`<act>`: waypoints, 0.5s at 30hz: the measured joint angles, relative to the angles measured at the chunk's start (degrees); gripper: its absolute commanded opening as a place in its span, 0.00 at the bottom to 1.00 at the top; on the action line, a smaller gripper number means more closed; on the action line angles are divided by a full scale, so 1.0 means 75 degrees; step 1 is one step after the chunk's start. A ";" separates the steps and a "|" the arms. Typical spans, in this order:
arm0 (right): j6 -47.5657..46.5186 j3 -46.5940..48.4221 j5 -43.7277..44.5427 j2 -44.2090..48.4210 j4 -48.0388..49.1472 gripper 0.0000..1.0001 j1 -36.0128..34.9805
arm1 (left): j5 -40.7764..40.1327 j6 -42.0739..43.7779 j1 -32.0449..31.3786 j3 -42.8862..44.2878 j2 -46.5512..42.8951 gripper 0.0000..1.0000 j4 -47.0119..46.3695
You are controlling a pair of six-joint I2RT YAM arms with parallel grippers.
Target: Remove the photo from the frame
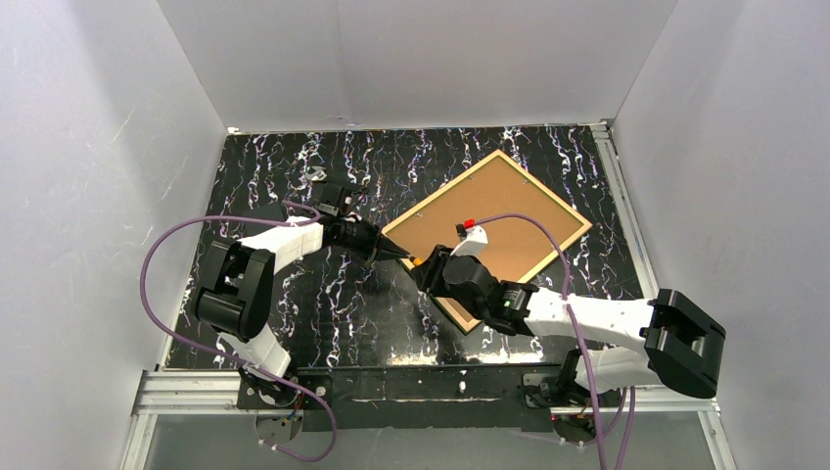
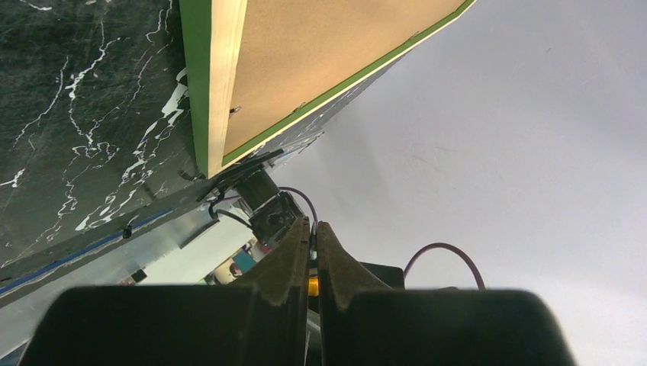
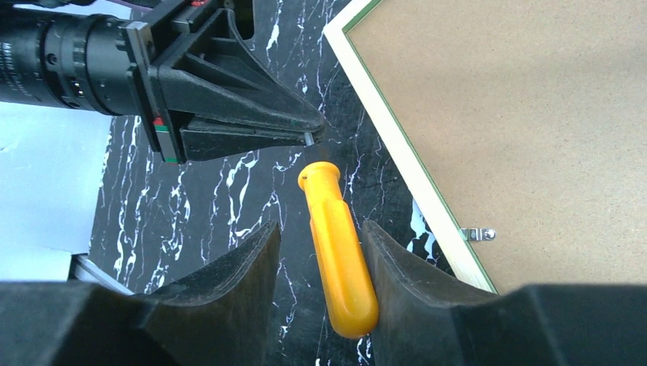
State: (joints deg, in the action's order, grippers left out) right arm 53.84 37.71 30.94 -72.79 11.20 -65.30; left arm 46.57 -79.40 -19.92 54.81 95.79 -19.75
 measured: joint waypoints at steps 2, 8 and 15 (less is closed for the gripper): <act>-0.0006 0.0003 0.0020 -0.0064 0.0020 0.44 0.0000 | 0.0017 -0.0055 0.0000 -0.0015 0.0000 0.00 -0.0105; 0.0000 0.0052 0.0163 -0.0102 0.0023 0.48 0.0000 | 0.0052 -0.0146 0.0000 -0.0035 0.0000 0.00 -0.0251; -0.0015 0.0058 0.0274 -0.0102 0.0073 0.48 0.0044 | 0.0070 -0.0254 0.0000 -0.0117 0.0000 0.00 -0.0379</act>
State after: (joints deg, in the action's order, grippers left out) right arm 53.74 38.15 32.99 -73.56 11.75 -64.97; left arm 47.09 -81.30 -19.92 53.93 95.79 -22.59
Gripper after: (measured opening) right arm 0.480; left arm 0.022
